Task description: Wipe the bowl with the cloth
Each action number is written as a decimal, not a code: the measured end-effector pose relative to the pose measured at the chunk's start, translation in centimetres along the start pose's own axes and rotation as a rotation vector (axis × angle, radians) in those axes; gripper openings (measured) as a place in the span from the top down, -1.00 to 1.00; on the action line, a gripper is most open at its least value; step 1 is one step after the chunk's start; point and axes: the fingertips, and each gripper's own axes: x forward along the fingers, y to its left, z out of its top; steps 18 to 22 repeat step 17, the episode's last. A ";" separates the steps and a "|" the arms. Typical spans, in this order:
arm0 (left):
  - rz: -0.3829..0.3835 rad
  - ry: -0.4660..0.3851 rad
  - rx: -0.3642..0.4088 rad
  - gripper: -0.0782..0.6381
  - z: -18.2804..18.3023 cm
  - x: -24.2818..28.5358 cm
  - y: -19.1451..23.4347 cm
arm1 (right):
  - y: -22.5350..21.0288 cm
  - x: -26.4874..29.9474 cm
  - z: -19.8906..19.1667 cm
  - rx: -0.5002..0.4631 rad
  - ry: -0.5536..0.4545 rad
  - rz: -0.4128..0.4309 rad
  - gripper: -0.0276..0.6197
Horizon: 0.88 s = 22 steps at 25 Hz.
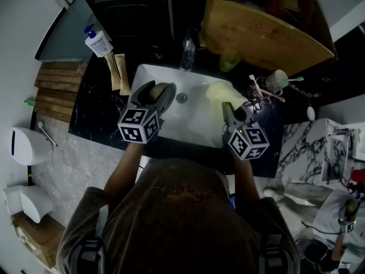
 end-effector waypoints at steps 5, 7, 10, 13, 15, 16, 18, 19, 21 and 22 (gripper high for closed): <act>-0.008 -0.005 -0.008 0.13 0.1 -0.1 -0.2 | 0.3 -0.1 0.1 -0.004 0.000 0.011 0.86; -0.012 -0.006 -0.007 0.13 0.2 -0.1 -0.3 | 0.4 -0.2 0.1 -0.006 0.001 0.018 0.86; -0.019 -0.004 -0.008 0.13 0.1 0.0 -0.5 | 0.6 -0.2 -0.1 -0.012 0.010 0.022 0.86; -0.022 -0.002 -0.010 0.13 0.1 0.1 -0.7 | 0.7 -0.1 -0.3 -0.023 0.021 0.026 0.86; -0.026 -0.004 -0.016 0.13 0.1 0.1 -0.7 | 0.7 0.0 -0.2 -0.029 0.024 0.033 0.86; -0.029 -0.005 -0.019 0.13 0.2 0.1 -0.8 | 0.8 0.0 -0.1 -0.031 0.024 0.036 0.86; -0.031 -0.006 -0.022 0.13 0.2 0.1 -0.8 | 0.8 0.0 0.0 -0.033 0.025 0.038 0.86; -0.031 -0.006 -0.022 0.13 0.2 0.1 -0.8 | 0.8 0.0 0.0 -0.033 0.025 0.038 0.86; -0.031 -0.006 -0.022 0.13 0.2 0.1 -0.8 | 0.8 0.0 0.0 -0.033 0.025 0.038 0.86; -0.031 -0.006 -0.022 0.13 0.2 0.1 -0.8 | 0.8 0.0 0.0 -0.033 0.025 0.038 0.86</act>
